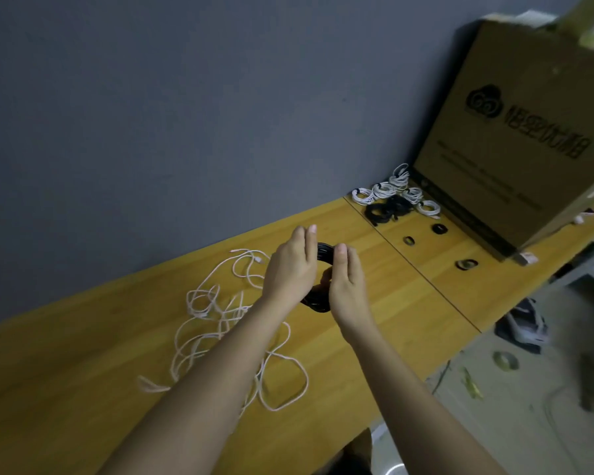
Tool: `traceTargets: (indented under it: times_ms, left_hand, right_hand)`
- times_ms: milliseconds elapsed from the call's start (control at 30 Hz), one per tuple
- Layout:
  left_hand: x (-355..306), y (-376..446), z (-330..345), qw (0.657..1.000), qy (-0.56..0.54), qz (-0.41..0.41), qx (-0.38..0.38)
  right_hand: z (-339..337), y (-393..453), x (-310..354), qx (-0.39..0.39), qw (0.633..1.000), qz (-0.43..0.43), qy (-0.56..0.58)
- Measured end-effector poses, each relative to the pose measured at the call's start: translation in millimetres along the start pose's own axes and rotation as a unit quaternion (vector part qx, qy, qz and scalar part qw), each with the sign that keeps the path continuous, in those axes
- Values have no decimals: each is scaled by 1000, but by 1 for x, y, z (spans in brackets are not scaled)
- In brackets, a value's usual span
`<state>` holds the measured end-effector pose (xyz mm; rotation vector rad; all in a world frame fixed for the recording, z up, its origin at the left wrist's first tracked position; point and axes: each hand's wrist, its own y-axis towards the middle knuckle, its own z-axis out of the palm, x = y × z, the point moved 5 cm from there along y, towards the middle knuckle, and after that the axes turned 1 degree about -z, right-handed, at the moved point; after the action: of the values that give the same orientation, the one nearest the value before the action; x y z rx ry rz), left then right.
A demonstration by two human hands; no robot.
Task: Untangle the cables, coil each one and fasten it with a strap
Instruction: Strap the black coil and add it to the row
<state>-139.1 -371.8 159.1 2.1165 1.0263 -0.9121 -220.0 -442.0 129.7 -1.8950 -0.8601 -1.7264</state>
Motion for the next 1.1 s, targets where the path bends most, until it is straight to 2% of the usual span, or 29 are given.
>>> traceTargets:
  times_ms: [300,500,700,1100]
  left_hand:
    - [-55,78,156,994,-70,-85,5]
    - [-65,111,239,971,-115,-137,157]
    - [-51,122,295,960,-4,-107,260]
    - [-13,153,364,950,50,-184,248]
  right_hand:
    - [-129,130,-43,-3,994,-19,-111]
    - [-191,188,-82,28,980,-23,-198]
    - [-239,196,-131,14,968,28,-250]
    - [-318,228,-208,22,952,137,-271]
